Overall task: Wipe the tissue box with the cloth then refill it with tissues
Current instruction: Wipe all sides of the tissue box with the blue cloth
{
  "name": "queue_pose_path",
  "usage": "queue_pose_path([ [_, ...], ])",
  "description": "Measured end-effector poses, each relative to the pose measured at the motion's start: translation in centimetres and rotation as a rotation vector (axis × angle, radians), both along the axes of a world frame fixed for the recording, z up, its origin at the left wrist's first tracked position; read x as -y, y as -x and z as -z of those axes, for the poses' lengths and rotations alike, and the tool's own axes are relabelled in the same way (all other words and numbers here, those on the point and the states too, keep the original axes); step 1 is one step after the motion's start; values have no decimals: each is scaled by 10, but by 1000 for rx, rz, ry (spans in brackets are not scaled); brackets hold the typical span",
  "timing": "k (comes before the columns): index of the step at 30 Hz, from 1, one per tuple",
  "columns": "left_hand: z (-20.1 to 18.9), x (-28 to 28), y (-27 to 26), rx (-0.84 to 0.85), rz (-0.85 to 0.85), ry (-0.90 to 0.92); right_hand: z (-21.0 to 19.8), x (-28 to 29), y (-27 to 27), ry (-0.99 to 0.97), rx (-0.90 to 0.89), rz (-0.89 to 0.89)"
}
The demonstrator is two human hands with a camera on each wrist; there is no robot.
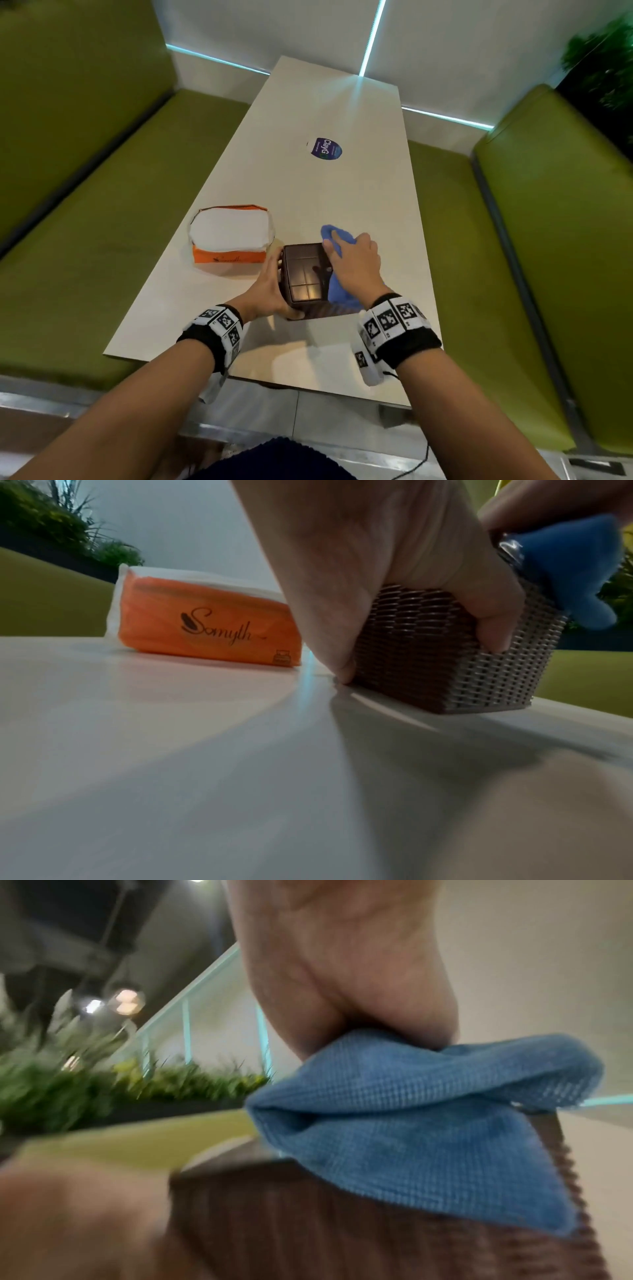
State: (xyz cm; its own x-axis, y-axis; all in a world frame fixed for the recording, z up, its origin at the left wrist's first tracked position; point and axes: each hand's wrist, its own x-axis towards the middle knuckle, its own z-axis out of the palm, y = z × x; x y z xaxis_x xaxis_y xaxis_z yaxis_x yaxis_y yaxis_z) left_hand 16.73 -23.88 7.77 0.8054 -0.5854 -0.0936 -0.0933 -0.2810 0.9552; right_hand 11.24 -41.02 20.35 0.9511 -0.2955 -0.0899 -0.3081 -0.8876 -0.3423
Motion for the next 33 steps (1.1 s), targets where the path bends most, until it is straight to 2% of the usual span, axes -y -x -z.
queue_pose_path([
  [2, 2, -1, 2, -12, -14, -5, -6, 13, -4, -132, 84, 46],
  [3, 2, -2, 2, -15, -22, -5, -5, 18, -4, -139, 62, 13],
  [6, 1, -2, 3, 2, -12, -11, 19, 28, 6, 58, -168, -292],
  [8, -2, -1, 4, 9, -8, -15, 41, 35, 12, 72, -112, -368],
  [11, 0, 0, 5, 24, -24, -9, 52, 35, 13, 64, 67, -302],
  [14, 1, 3, 4, 27, -22, 1, 55, 6, 20, 210, 183, -213],
  [17, -6, 2, 9, 41, -16, 26, 58, -20, 36, 301, 338, -311],
  [19, -6, 1, 9, 41, -19, 7, 53, -9, 36, 286, 304, -424],
  [20, -5, 0, 9, 35, -26, -13, 49, 3, 33, 257, 239, -411],
  [23, -2, -2, 6, 9, -45, -57, 42, 28, 17, 268, 133, -146],
  [25, -2, -2, 6, -5, -46, -69, 40, 16, 13, 294, 85, -21],
  [27, -6, -2, 6, 32, -36, -85, 45, -11, 17, 293, 102, -76],
  [29, -8, -1, 6, 68, -17, -82, 46, -31, 28, 260, 162, -244],
  [31, -8, 0, 7, 60, -10, -49, 45, -24, 37, 227, 180, -366],
  [33, -6, -2, 6, 35, -28, -36, 48, 2, 35, 217, 170, -304],
])
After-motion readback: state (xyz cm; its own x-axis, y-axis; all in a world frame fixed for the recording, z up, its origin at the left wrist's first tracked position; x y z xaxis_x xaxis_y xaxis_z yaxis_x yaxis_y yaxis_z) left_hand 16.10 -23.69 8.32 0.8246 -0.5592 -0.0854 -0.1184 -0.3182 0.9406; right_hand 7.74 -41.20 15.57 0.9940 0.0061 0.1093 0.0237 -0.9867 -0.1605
